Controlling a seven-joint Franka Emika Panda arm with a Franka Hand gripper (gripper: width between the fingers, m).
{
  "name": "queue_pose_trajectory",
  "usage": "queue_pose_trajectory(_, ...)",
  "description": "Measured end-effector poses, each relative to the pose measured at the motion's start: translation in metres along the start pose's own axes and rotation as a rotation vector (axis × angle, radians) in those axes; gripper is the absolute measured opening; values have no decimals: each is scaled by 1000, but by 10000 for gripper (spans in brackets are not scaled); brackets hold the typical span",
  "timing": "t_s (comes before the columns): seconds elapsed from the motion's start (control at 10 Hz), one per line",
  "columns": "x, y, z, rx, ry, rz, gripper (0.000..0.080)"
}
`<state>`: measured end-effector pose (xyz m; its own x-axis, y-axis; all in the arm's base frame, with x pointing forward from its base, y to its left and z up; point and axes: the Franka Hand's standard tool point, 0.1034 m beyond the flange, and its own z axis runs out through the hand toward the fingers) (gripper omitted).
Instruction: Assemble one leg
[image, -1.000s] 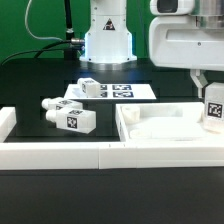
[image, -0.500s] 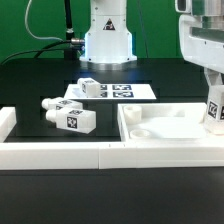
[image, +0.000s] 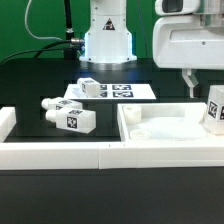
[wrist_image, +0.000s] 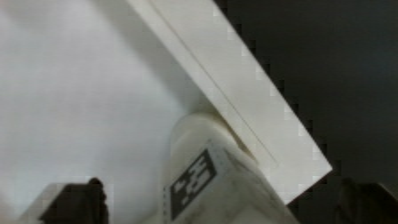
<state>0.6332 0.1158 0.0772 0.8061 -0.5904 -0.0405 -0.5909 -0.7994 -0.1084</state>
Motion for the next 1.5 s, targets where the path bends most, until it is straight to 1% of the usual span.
queue_pose_trajectory(0.1, 2, 1, 0, 0, 0, -34, 648)
queue_pose_trajectory(0.2, 3, 2, 0, -11, 5, -174, 648)
queue_pose_trajectory(0.3, 7, 2, -3, -54, 26, -482, 649)
queue_pose_trajectory(0.4, 11, 4, -4, -61, 27, -655, 649)
queue_pose_trajectory(0.5, 11, 4, -4, -57, 26, -640, 645)
queue_pose_trajectory(0.6, 11, 4, -4, -57, 26, -639, 531)
queue_pose_trajectory(0.7, 11, 4, -4, -54, 27, -592, 531)
queue_pose_trajectory(0.8, 11, 3, -4, -53, 28, -527, 358)
queue_pose_trajectory(0.9, 10, 3, -3, -51, 29, -466, 285)
queue_pose_trajectory(1.0, 10, 3, -3, -47, 35, -404, 285)
queue_pose_trajectory(1.1, 10, 2, -2, -38, 52, -303, 285)
queue_pose_trajectory(1.3, 8, 1, -1, -19, 57, 33, 285)
queue_pose_trajectory(1.5, 8, 2, 0, 38, 37, 424, 285)
